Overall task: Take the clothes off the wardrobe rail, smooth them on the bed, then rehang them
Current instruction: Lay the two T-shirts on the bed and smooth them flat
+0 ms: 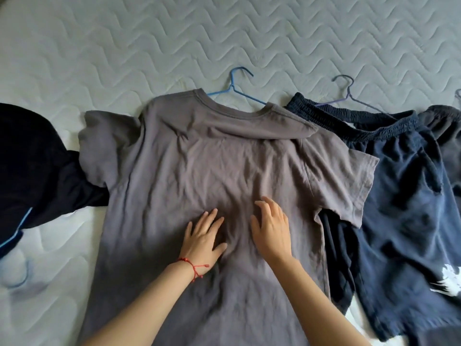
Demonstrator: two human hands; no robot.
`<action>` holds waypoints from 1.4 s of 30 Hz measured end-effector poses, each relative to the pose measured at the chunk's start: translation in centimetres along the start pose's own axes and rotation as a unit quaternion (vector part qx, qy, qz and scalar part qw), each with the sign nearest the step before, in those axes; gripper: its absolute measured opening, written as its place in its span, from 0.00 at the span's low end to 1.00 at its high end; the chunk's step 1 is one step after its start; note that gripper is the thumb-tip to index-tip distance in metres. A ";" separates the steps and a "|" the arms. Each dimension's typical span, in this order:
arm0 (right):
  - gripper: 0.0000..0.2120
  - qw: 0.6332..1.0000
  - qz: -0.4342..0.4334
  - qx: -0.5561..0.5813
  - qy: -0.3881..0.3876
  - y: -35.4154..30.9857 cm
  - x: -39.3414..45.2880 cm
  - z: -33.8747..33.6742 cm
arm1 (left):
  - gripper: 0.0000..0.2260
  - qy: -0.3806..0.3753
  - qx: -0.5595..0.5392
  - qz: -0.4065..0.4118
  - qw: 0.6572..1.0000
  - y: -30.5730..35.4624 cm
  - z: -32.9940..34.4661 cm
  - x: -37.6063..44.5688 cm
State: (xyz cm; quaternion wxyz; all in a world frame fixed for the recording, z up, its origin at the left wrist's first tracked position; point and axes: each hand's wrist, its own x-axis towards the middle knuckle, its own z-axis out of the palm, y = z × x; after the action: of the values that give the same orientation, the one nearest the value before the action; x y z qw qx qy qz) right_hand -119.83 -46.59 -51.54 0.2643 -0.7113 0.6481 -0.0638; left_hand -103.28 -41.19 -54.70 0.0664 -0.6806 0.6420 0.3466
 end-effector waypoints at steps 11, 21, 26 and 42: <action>0.16 0.998 -0.010 -0.044 0.042 -2.0 11.1 -1.4 | 0.30 0.147 0.104 -0.015 0.984 -7.8 -2.4 3.2; 0.22 0.975 0.084 -0.179 0.101 -2.9 24.1 -2.3 | 0.32 0.202 0.115 0.015 0.972 -9.0 -0.5 4.3; 0.15 0.971 0.148 -0.158 0.102 -4.0 27.3 -3.1 | 0.33 0.199 0.114 0.017 0.973 -9.2 -0.4 4.3; 0.19 0.981 0.092 0.014 0.171 -7.0 28.7 -2.6 | 0.34 0.208 0.110 0.023 0.972 -9.5 0.0 4.5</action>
State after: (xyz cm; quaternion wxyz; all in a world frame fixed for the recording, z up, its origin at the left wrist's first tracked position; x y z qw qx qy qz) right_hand -110.39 -74.64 -53.30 0.1641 -0.6232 0.7458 -0.1687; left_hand -94.86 -43.30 -60.54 -0.0021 -0.7112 0.6915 0.1263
